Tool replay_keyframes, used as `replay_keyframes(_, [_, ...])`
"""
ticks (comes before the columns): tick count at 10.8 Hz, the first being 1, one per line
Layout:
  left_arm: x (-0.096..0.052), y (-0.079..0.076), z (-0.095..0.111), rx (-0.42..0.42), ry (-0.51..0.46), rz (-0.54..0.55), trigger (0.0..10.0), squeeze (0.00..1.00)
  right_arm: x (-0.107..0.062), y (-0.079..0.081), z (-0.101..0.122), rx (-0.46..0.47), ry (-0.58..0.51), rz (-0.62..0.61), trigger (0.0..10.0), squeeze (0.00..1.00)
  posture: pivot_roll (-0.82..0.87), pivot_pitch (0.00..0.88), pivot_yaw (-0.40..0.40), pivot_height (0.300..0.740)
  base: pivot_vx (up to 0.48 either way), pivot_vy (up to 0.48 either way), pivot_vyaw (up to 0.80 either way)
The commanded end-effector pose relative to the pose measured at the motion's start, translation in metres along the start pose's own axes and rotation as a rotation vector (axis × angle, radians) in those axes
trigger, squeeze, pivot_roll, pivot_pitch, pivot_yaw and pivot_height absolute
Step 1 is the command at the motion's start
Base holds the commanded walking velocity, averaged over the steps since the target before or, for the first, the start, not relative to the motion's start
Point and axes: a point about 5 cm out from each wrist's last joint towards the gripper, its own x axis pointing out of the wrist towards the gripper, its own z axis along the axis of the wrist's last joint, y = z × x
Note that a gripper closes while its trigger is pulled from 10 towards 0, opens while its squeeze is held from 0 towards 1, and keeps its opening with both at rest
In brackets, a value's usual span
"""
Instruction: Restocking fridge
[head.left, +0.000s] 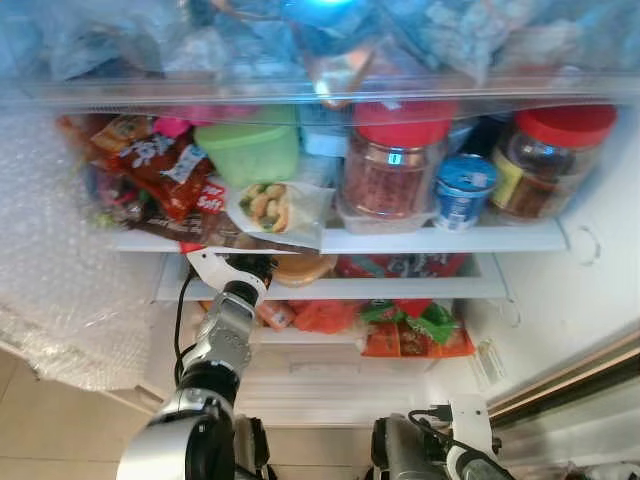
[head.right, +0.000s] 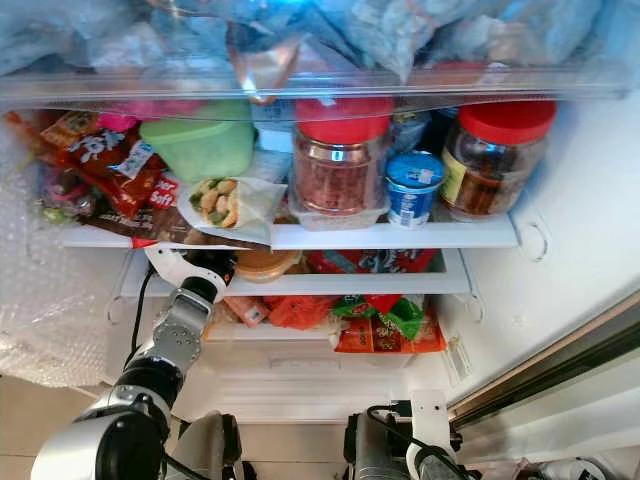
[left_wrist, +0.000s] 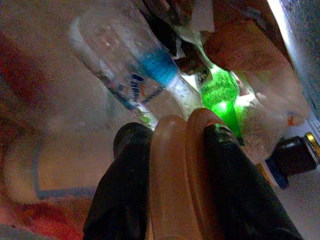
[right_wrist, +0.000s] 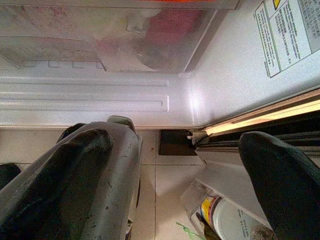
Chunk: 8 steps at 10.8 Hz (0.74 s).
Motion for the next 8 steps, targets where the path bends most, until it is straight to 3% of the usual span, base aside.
replay_keyframes(1, [-0.0021,0.0066,-0.0028,0.009,0.012,0.039,10.0,0.00,-0.0066,0.0046,-0.0244,0.009,0.095,0.015,10.0,0.00,-0.11,0.158,0.029,0.631,0.000,0.000,0.00])
replay_keyframes(2, [-0.0024,0.0097,-0.0039,0.016,0.013,0.061,10.0,0.00,-0.0067,0.0050,-0.0247,0.010,0.098,0.018,10.0,0.00,-0.10,0.158,0.030,0.631,0.000,0.000,0.00])
replay_keyframes(4, [-0.0028,0.0113,-0.0049,-0.011,0.009,0.069,10.0,1.00,-0.0068,0.0054,-0.0251,0.011,0.099,0.018,10.0,0.00,-0.10,0.159,0.028,0.631,0.000,0.000,0.00])
replay_keyframes(8, [-0.0117,0.0154,-0.0069,-0.020,0.010,-0.008,10.0,1.00,-0.0071,0.0052,-0.0258,0.013,0.099,0.017,10.0,0.00,-0.10,0.163,0.029,0.631,0.000,0.000,0.00])
